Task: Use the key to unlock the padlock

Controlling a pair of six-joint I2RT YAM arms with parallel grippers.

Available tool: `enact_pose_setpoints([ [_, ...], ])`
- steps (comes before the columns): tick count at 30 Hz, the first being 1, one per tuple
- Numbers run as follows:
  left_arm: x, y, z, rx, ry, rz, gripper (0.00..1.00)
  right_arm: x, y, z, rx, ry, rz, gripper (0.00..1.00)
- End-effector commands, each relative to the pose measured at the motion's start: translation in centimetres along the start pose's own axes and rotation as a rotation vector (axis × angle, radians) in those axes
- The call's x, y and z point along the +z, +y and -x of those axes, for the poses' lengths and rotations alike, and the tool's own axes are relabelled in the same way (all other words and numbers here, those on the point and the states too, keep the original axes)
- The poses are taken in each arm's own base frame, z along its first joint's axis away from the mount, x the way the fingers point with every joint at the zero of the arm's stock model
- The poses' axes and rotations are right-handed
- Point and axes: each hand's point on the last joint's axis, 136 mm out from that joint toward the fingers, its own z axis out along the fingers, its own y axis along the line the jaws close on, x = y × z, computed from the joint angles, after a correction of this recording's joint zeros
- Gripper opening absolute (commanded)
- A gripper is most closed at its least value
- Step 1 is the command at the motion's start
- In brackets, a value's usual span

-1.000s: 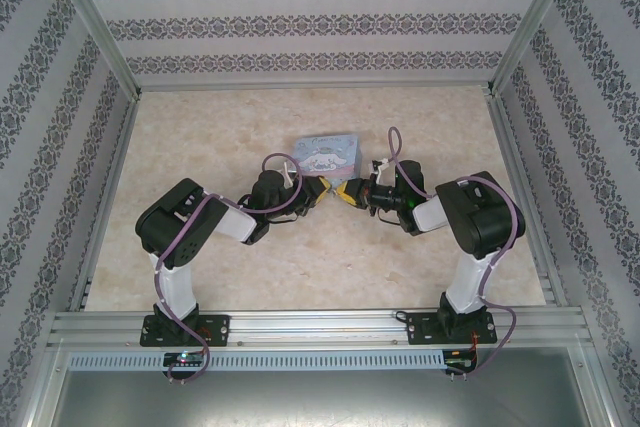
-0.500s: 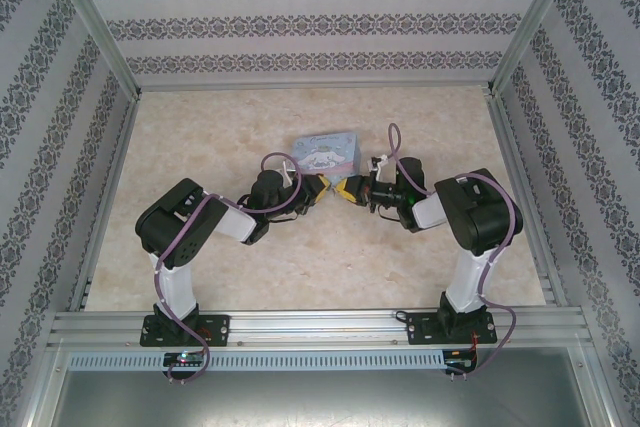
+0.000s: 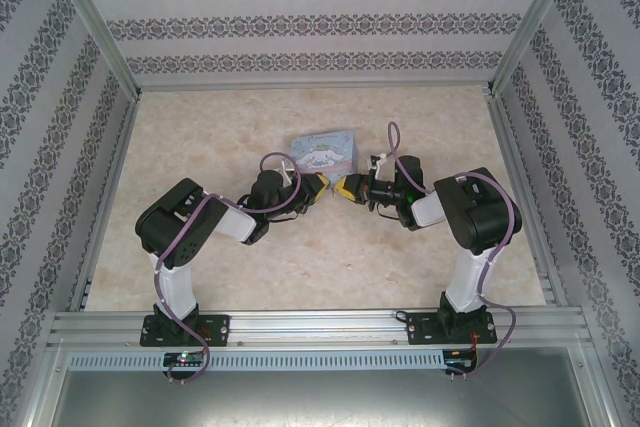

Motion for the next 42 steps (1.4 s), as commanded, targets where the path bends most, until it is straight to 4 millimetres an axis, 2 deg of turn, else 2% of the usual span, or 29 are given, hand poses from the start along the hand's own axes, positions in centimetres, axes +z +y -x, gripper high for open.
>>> enact_pose_setpoints([
  [1, -0.5, -6.2, -4.8, 0.060, 0.201, -0.191, 0.00, -0.1, 0.1, 1.3, -0.062, -0.045, 0.006, 0.00],
  [8, -0.7, -7.5, -4.9, 0.062, 0.211, -0.214, 0.00, 0.0, 0.6, 0.6, -0.121, 0.013, 0.022, 0.00],
  [17, -0.9, -8.1, -5.0, 0.067, 0.219, -0.222, 0.00, -0.1, 0.4, 0.4, -0.155, 0.018, 0.016, 0.00],
  [22, -0.9, -7.9, -5.1, 0.066, 0.222, -0.218, 0.00, 0.1, 0.7, 0.3, -0.156, 0.013, 0.025, 0.00],
  [30, -0.8, -8.0, -5.0, 0.064, 0.223, -0.220, 0.00, 1.0, 2.9, -0.7, -0.226, -0.003, 0.032, 0.00],
  [42, -0.9, -7.7, -5.2, 0.067, 0.229, -0.215, 0.00, 0.0, 2.6, -0.4, -0.306, -0.090, -0.024, 0.00],
])
